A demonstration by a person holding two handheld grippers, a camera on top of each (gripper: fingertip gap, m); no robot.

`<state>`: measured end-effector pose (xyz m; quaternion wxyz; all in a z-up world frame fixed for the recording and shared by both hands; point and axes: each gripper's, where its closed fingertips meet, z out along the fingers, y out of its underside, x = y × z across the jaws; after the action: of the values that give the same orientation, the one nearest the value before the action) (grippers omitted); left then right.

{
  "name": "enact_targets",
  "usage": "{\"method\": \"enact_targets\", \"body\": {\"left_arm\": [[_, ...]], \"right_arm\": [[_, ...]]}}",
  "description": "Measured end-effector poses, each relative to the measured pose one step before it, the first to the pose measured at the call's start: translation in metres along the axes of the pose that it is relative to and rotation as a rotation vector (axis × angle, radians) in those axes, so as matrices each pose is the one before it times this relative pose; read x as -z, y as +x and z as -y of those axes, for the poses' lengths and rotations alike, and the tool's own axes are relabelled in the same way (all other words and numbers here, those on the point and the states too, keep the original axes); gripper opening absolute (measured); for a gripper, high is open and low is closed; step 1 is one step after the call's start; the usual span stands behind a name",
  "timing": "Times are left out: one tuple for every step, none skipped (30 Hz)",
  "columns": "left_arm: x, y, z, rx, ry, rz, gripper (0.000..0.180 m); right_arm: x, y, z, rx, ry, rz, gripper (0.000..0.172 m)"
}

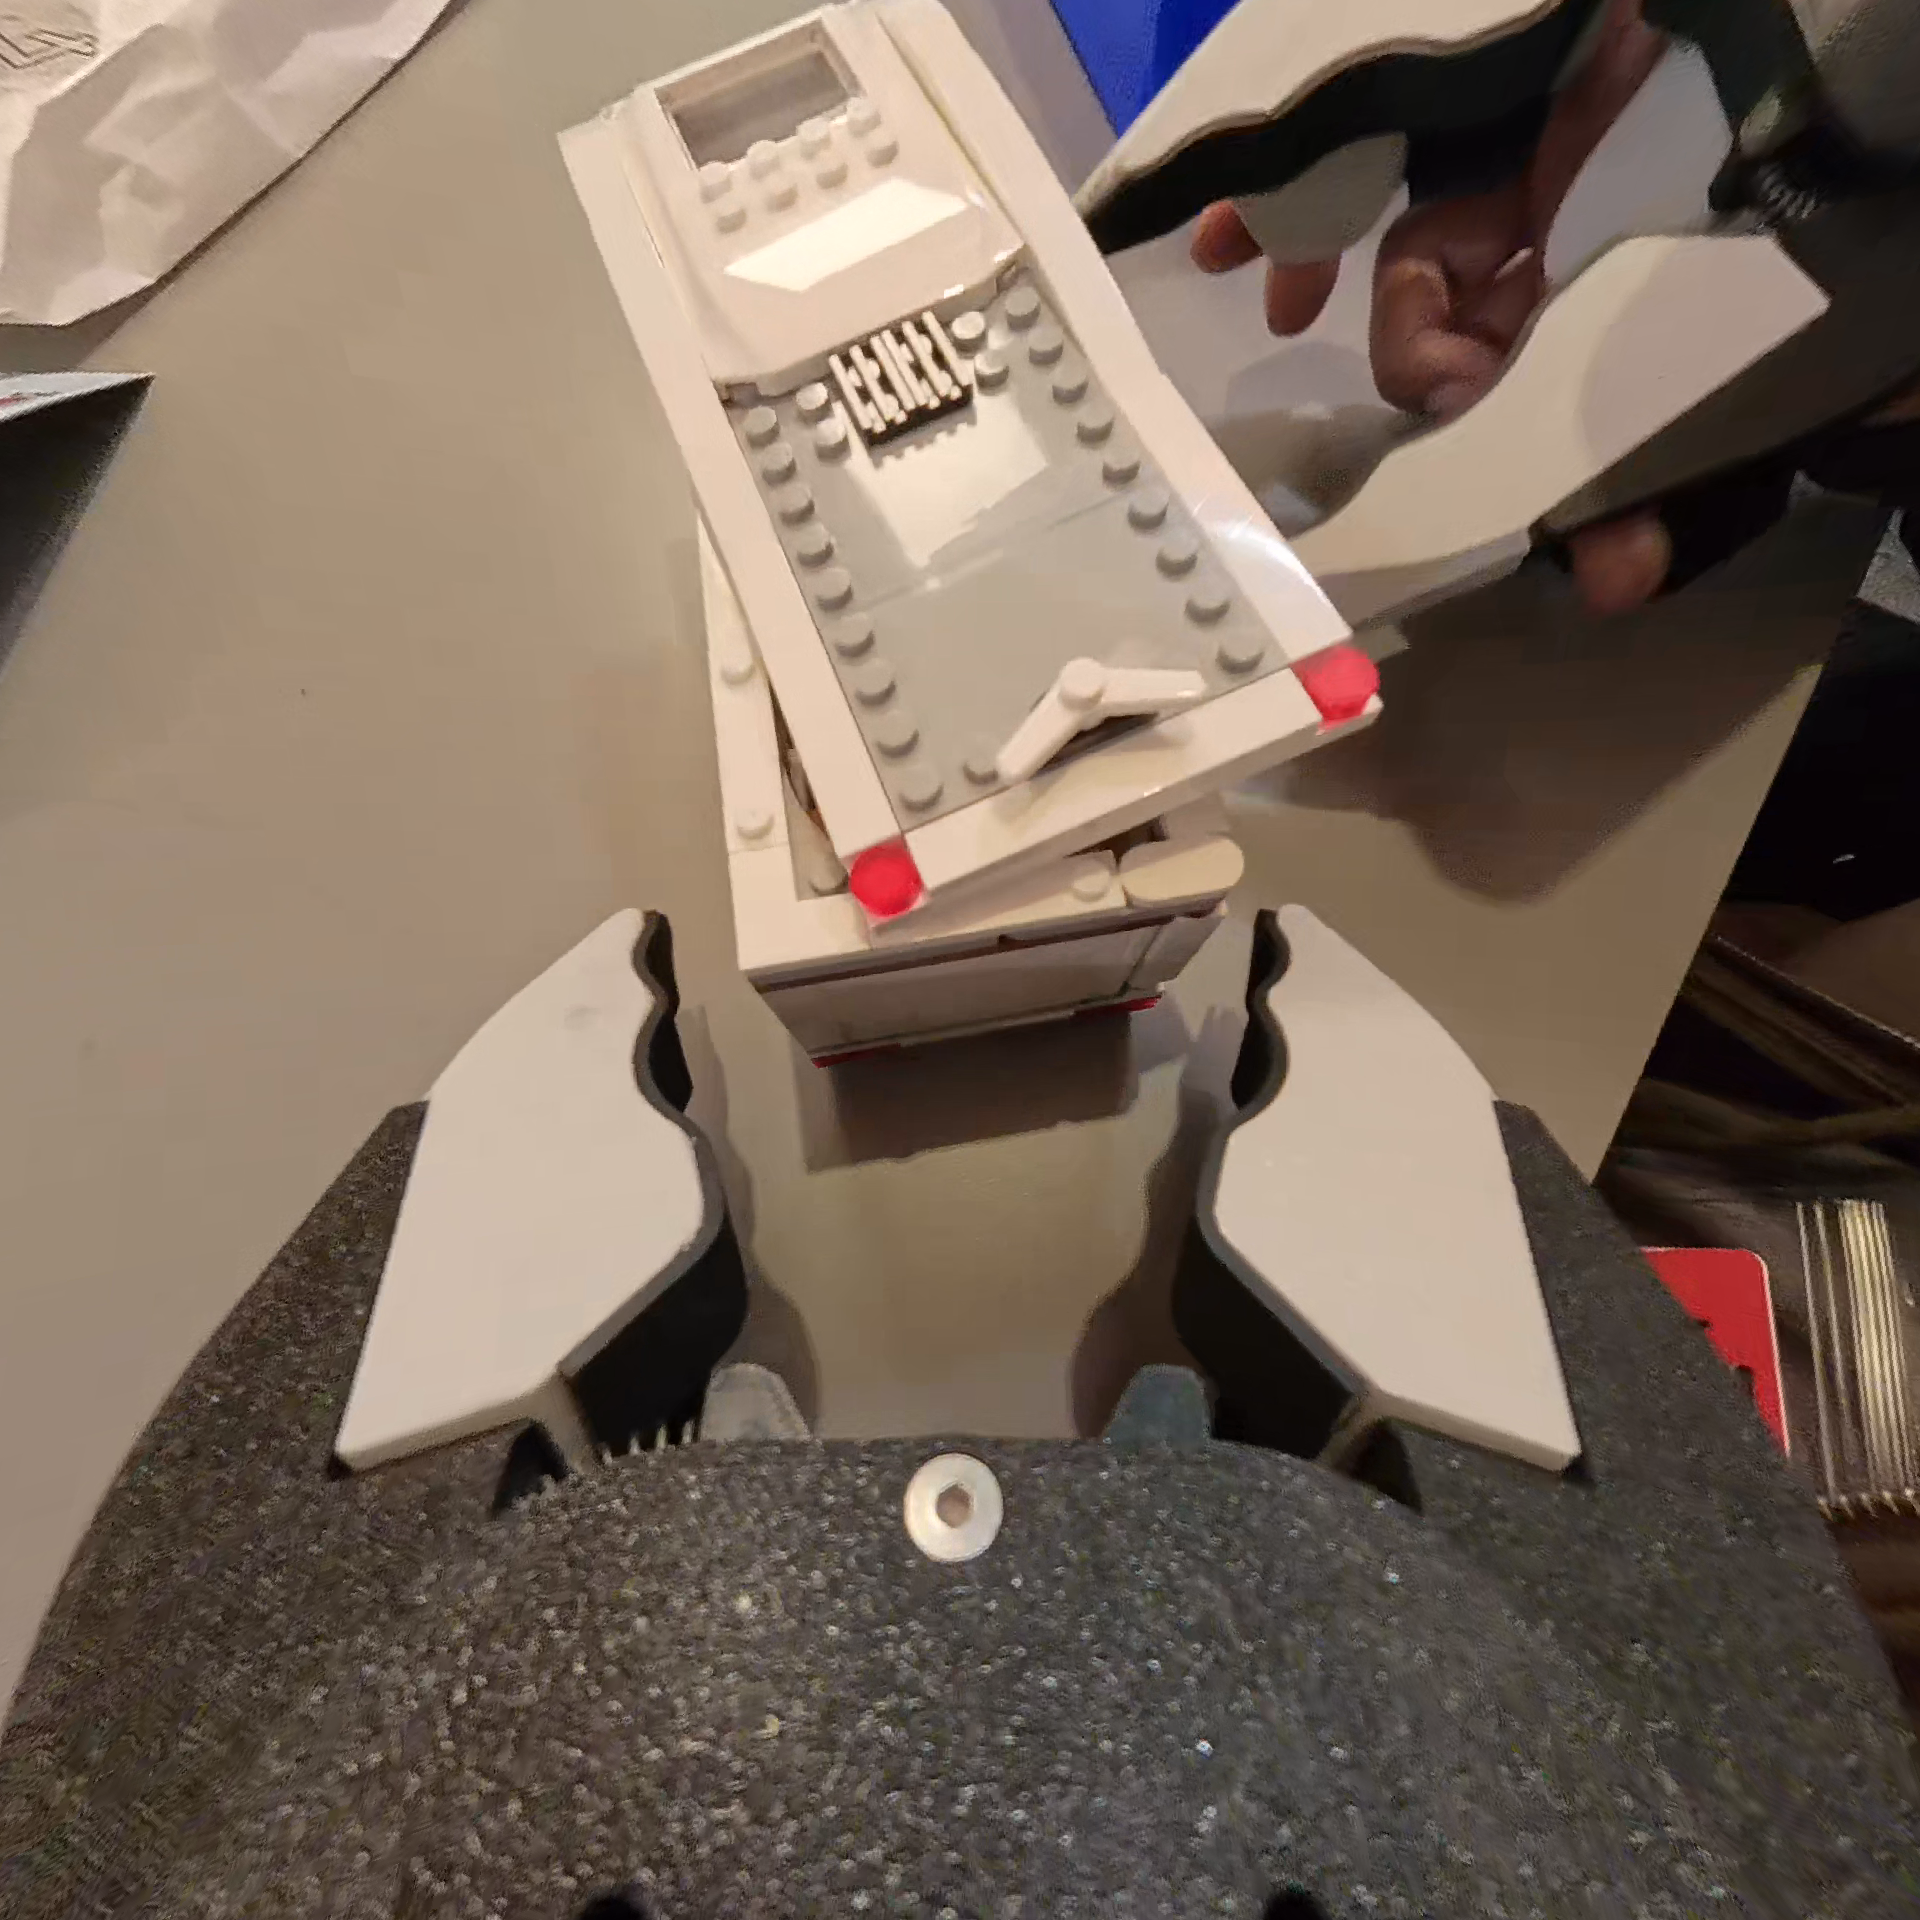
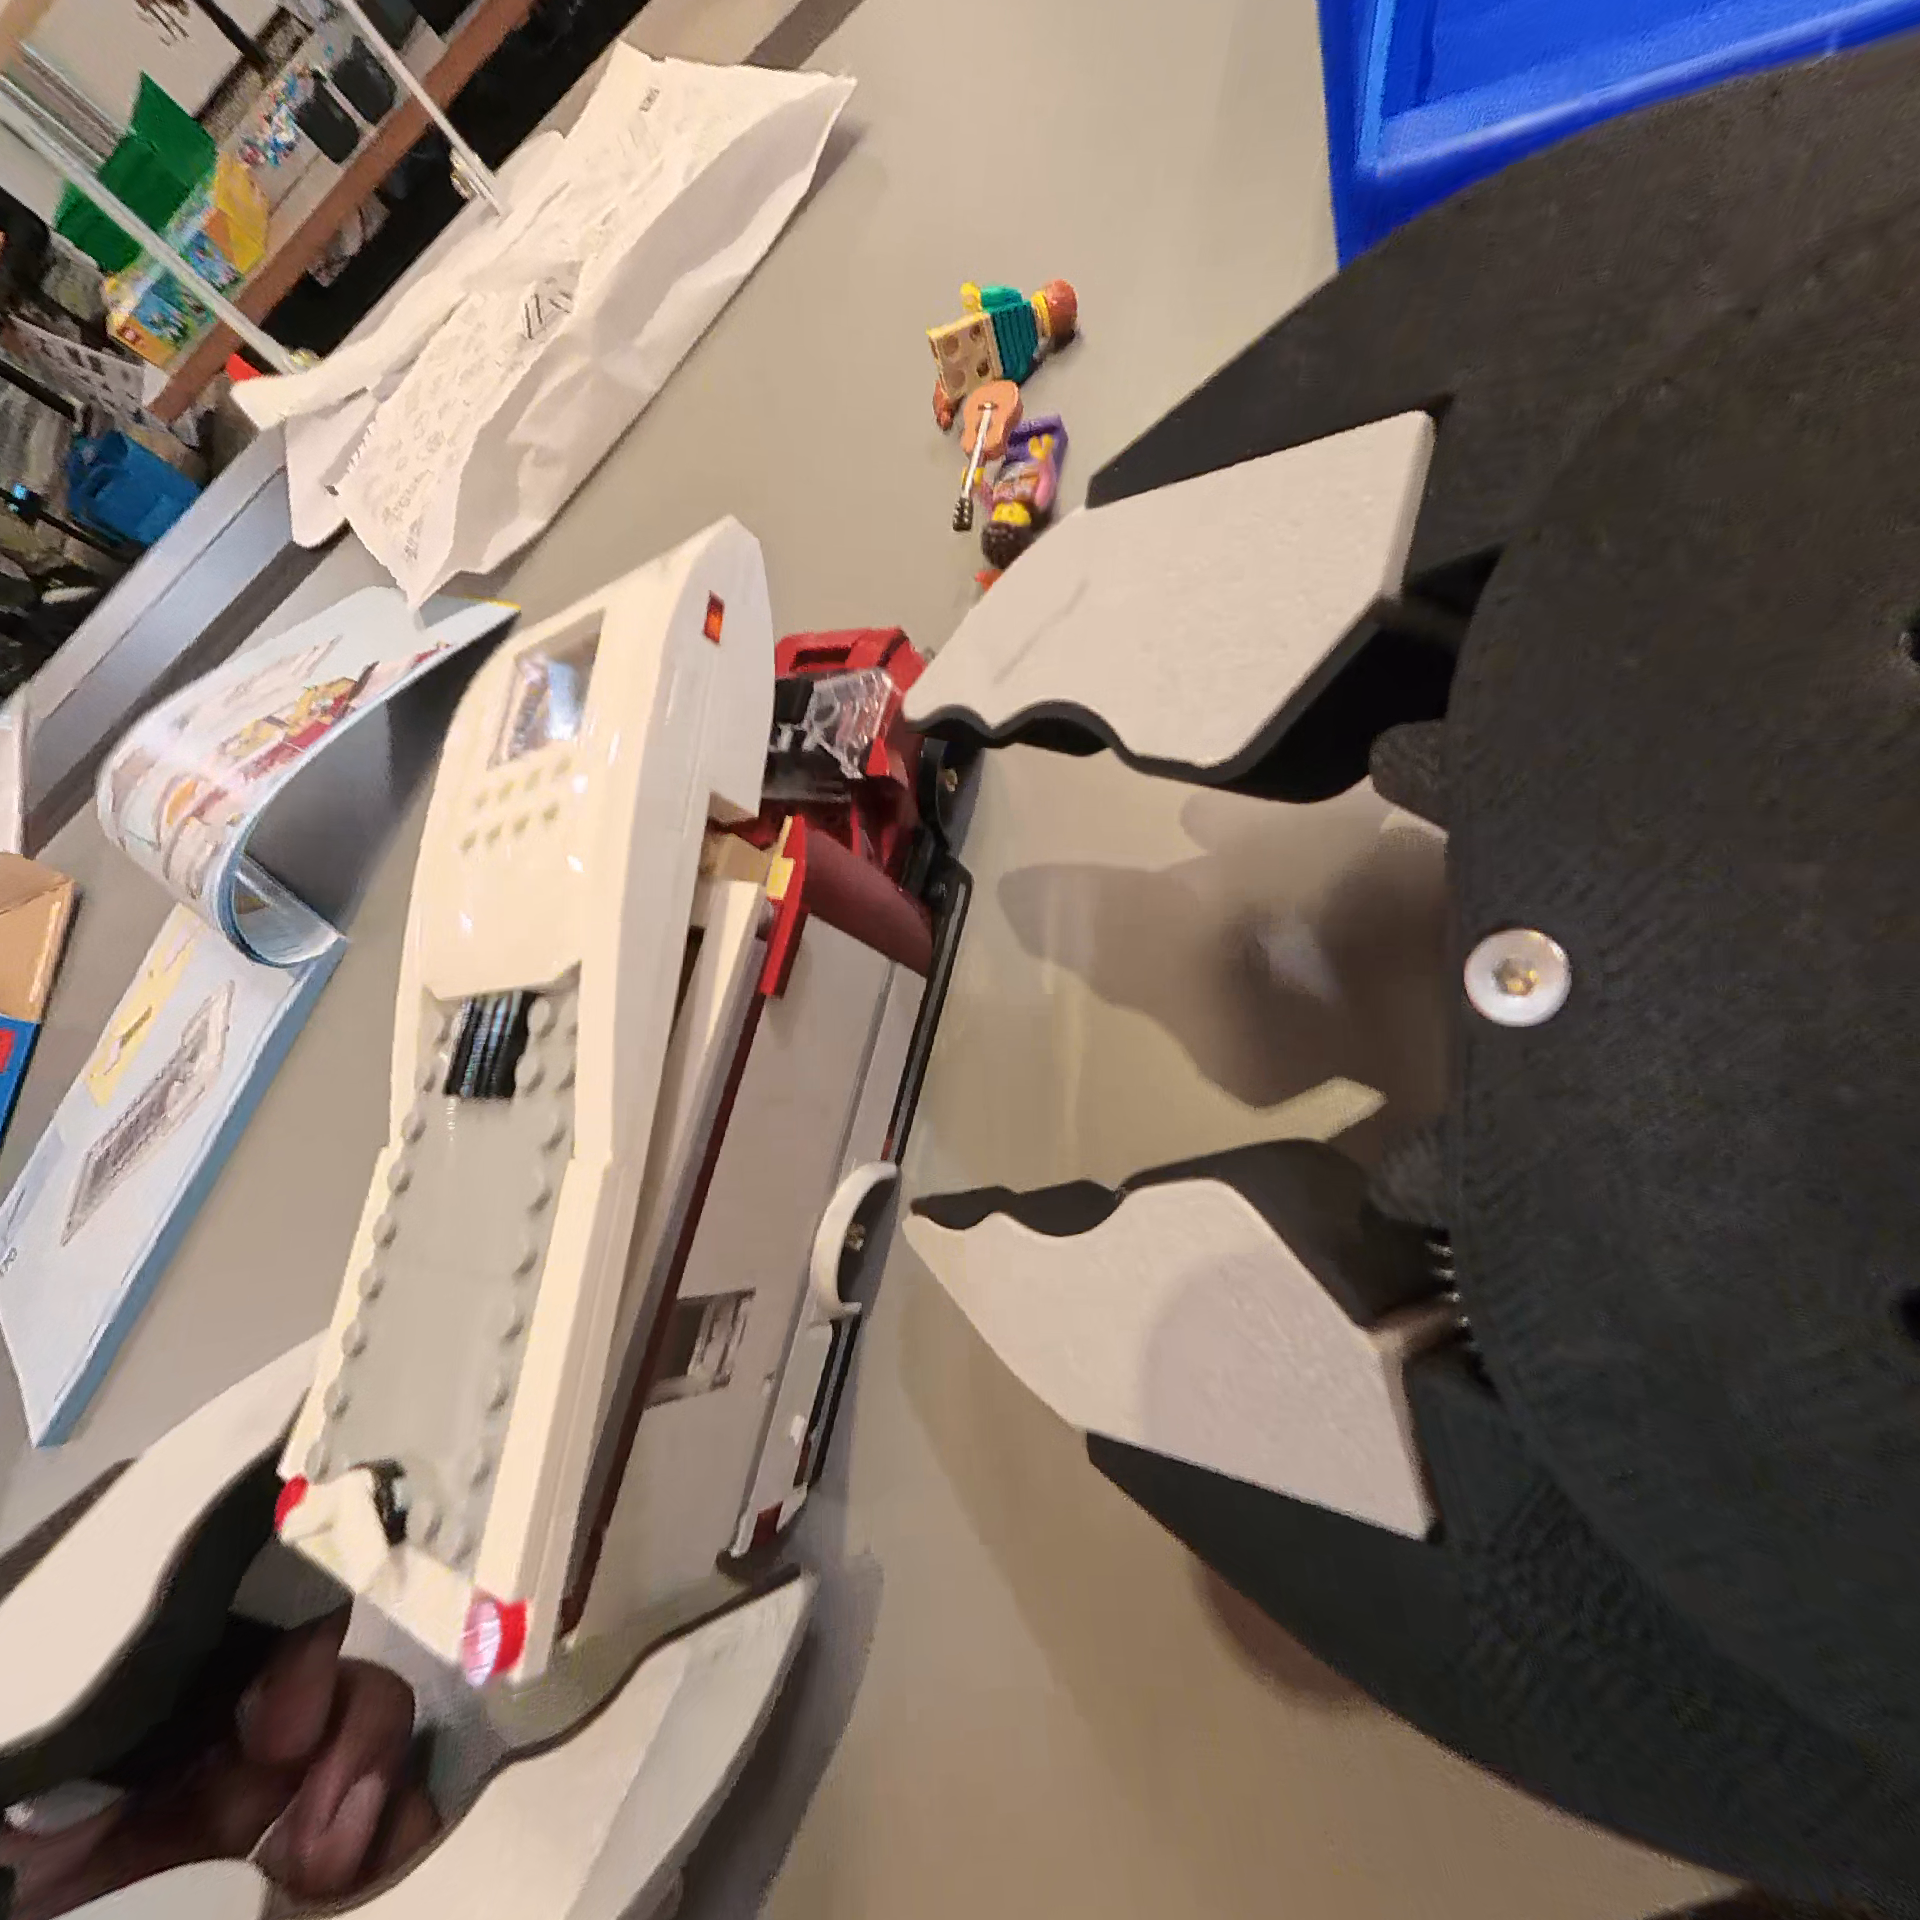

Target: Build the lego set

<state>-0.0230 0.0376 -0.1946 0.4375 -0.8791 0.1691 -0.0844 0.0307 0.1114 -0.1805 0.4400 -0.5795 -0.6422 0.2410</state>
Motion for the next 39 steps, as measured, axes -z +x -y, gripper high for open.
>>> {"method": "enact_targets", "body": {"left_arm": [[-0.00076, -0.00048, 0.00002, 0.0044, -0.0024, 0.0099, 0.107], [-0.00122, -0.00172, -0.00058, 0.003, -0.0084, 0.0138, 0.108], [-0.00154, -0.00106, -0.00091, 0.005, -0.0113, 0.0055, 0.109], [-0.00144, -0.00045, -0.00055, 0.0026, -0.0091, 0.0009, 0.109], [-0.00138, 0.00002, 0.00012, -0.0033, -0.0048, 0.0004, 0.109], [-0.0015, -0.00051, 0.00019, -0.0034, -0.0055, 0.0046, 0.109], [-0.00157, -0.00097, 0.00035, -0.0029, -0.0043, 0.0085, 0.109], [-0.00145, -0.00076, 0.00045, -0.0045, -0.0037, 0.008, 0.109], [-0.00118, 0.00034, 0.0005, -0.006, -0.0018, 0.0007, 0.109], [-0.00089, 0.00004, 0.00104, -0.0018, 0.0019, 0.0038, 0.11], [-0.00083, -0.00016, 0.00097, -0.0008, 0.0015, 0.0052, 0.11], [-0.00053, 0.00019, 0.00069, -0.0015, 0.001, 0.0039, 0.11], [-0.00023, 0.00043, 0.00026, -0.0026, 0.0001, 0.0026, 0.11], [-0.00012, 0.00051, 0.00004, -0.0019, 0.0001, 0.0021, 0.11], [0.00018, 0.00116, 0.00049, -0.0009, 0.0025, -0.0017, 0.11], [0.00031, 0.00154, 0.00043, 0.0013, 0.0034, -0.0044, 0.11], [0.00024, 0.00132, 0.0004, 0.0028, 0.0022, -0.0023, 0.11], [0.00003, 0.00089, 0.00007, 0.0001, 0.0005, 0.0014, 0.11], [-0.00015, 0.00014, -0.00001, -0.0007, -0.0009, 0.0061, 0.11], [-0.00029, 0.00012, -0.00004, -0.0002, -0.0012, 0.0071, 0.11], [-0.00018, -0.00004, 0.00018, 0.0001, -0.0005, 0.0076, 0.11], [-0.00017, -0.00043, 0.00027, 0.0003, 0.0006, 0.011, 0.11], [-0.00013, -0.00089, 0.00069, 0.0017, 0.0031, 0.0154, 0.11], [0.00001, -0.00058, 0.00072, 0.0033, 0.0033, 0.0141, 0.11], [-0.00009, 0.00014, 0.0008, 0.0037, 0.0027, 0.0115, 0.11], [-0.00013, 0.00011, 0.00059, 0.0033, 0.002, 0.0148, 0.11], [-0.00013, -0.00011, 0.00035, 0.0016, 0.0001, 0.0169, 0.11], [-0.00041, -0.00032, 0.00049, 0.0018, 0.0002, 0.0189, 0.11], [-0.00037, -0.00082, 0.0007, -0.0007, 0.0012, 0.0214, 0.11], [-0.00085, -0.00149, 0.00011, -0.0033, -0.0031, 0.023, 0.108], [-0.00119, -0.00182, -0.00098, -0.0036, -0.0101, 0.0207, 0.105], [-0.00132, -0.00125, -0.00124, -0.0016, -0.0119, 0.013, 0.101], [-0.00091, -0.00135, -0.00008, 0.0007, -0.0038, 0.0097, 0.099], [-0.00077, -0.00052, 0.0005, 0.0016, -0.0001, 0.0006, 0.099], [-0.00061, -0.00058, 0.00043, 0.0019, -0.0002, -0.001, 0.099], [-0.00056, -0.00065, 0.00031, -0.0002, 0.0004, -0.0012, 0.098], [-0.00035, -0.00055, 0.00027, -0.0016, 0.0006, -0.0034, 0.098], [-0.00024, -0.00057, 0.00009, -0.0048, 0.0016, -0.0059, 0.098], [-0.00007, -0.00074, -0.00002, -0.0055, 0.0016, -0.0088, 0.098]], "right_arm": [[-0.00074, -0.0008, -0.00008, 0.0025, -0.008, -0.0147, 0.082], [-0.00087, -0.00028, 0.00063, -0.0001, -0.0036, -0.0142, 0.082], [-0.00121, -0.00033, -0.00008, -0.0078, -0.0089, -0.0083, 0.081], [-0.00154, 0.00022, -0.00057, -0.0107, -0.0124, -0.0083, 0.08], [-0.00155, 0.00178, -0.0009, -0.0075, -0.0125, -0.0161, 0.08], [-0.00152, 0.00258, -0.00154, -0.0041, -0.0146, -0.0209, 0.079], [-0.00131, 0.00241, -0.00193, -0.004, -0.0151, -0.0175, 0.08], [-0.00102, 0.00148, -0.0011, -0.0033, -0.0106, -0.01, 0.08], [-0.00065, 0.00077, -0.00045, -0.0021, -0.0052, -0.0054, 0.08], [-0.00053, 0.00059, -0.0001, -0.001, -0.0025, -0.0051, 0.079], [-0.00035, 0.0006, -0.00011, -0.0002, -0.002, -0.0059, 0.079], [-0.00012, 0.00029, -0.00013, 0.0017, -0.0016, -0.0043, 0.079], [-0.00013, -0.00005, -0.00013, 0.0032, -0.0012, -0.0026, 0.079], [0.0, 0.00011, 0.00005, 0.0024, -0.0005, -0.0036, 0.079], [-0.00006, 0.00024, -0.00008, 0.0019, -0.0003, -0.0036, 0.079], [-0.00006, 0.00005, 0.00002, 0.0022, -0.0006, -0.0019, 0.079], [-0.00011, -0.00009, -0.00014, 0.0015, -0.0011, -0.0007, 0.078], [-0.00012, -0.00016, -0.00003, 0.0012, -0.0007, 0.0006, 0.078], [-0.00008, -0.00024, 0.00015, 0.0012, 0.0, 0.0008, 0.078], [-0.00002, -0.00013, -0.00006, 0.0012, 0.0, 0.0007, 0.078], [-0.00006, -0.00016, -0.00006, 0.0011, -0.0004, 0.0007, 0.078], [-0.00016, -0.00003, -0.00004, 0.0006, -0.0006, 0.0, 0.078], [-0.00005, 0.00003, 0.00002, 0.0004, -0.0003, -0.0002, 0.078], [-0.00006, -0.00002, 0.0001, 0.001, 0.0002, -0.0002, 0.078], [-0.00006, 0.00005, 0.00002, 0.0011, 0.0, -0.0016, 0.078], [-0.00002, 0.00018, -0.00005, 0.001, -0.0005, -0.0027, 0.077], [-0.00008, 0.00012, -0.00012, 0.0014, -0.0005, -0.0022, 0.077], [-0.00006, 0.00003, 0.00003, 0.0017, -0.0005, -0.002, 0.077], [-0.00004, 0.00012, -0.00001, 0.0014, -0.0002, -0.002, 0.077], [-0.00005, -0.00003, 0.00009, 0.0014, 0.0004, -0.0016, 0.077], [0.00001, -0.00003, 0.00006, 0.0019, 0.0007, -0.0011, 0.076], [0.00017, -0.00006, 0.0001, 0.0018, 0.0007, -0.0012, 0.076], [0.0001, -0.00009, 0.00015, 0.0014, 0.0012, -0.0005, 0.076], [0.00021, -0.00008, 0.00019, 0.0006, 0.0021, 0.0002, 0.076], [0.00033, 0.0001, 0.00032, -0.0011, 0.0031, 0.0002, 0.076], [0.00046, 0.00021, 0.00041, -0.0031, 0.0044, 0.0013, 0.076], [0.00064, 0.00032, 0.00043, -0.0054, 0.0057, 0.0031, 0.076], [0.00067, 0.00033, 0.00041, -0.0062, 0.0057, 0.0052, 0.076], [0.00082, 0.00054, -0.0001, -0.0033, 0.0045, 0.0064, 0.076]]}}
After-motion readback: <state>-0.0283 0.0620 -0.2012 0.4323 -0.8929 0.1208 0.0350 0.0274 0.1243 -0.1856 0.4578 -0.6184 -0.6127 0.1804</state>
